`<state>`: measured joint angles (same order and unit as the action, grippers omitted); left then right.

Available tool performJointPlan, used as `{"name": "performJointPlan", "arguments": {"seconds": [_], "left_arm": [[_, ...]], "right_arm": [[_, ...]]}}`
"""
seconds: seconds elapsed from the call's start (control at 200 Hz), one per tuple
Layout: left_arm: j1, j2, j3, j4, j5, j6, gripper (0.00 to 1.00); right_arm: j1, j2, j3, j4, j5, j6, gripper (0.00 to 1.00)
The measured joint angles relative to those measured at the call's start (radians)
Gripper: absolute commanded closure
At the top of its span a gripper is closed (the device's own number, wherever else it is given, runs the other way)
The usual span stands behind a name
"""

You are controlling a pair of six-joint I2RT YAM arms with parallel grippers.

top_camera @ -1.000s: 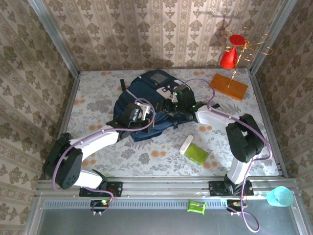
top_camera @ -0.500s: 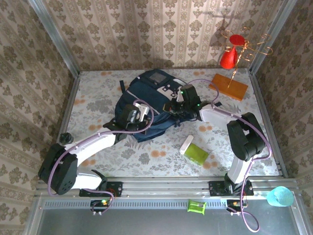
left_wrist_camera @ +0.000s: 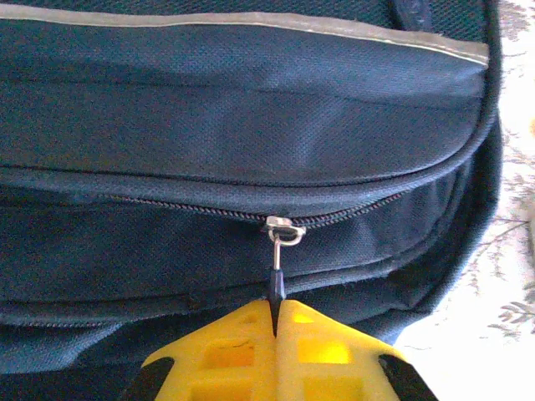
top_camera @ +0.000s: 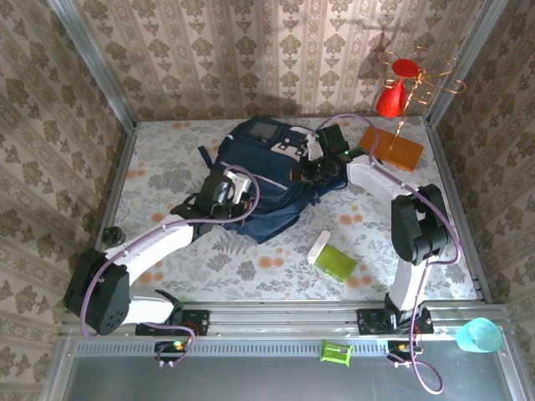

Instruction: Pack the student bag

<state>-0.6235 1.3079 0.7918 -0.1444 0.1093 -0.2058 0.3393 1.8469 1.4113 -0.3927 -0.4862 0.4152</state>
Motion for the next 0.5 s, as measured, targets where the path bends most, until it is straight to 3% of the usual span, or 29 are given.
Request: {"name": "performJointPlan", "arguments": {"seconds": [0.165,0.35,0.5], "left_arm": [[-0.041,0.007,-0.006,0.016,0.037,-0.051,1.00],[-0.090,0.024,-0.006,0.016,0.041,-0.071,1.00],[-0.092,0.026,-0.006,0.013,0.034,-0.071,1.00]], "right_arm": [[-0.020,-0.052,-0.083,0.080,0.020,0.048,0.47],[0.011,-0.199,-0.279,0.188,0.051,0.153,0.43],[0.074,-0.215,-0.351,0.265,0.054,0.231,0.43]]}}
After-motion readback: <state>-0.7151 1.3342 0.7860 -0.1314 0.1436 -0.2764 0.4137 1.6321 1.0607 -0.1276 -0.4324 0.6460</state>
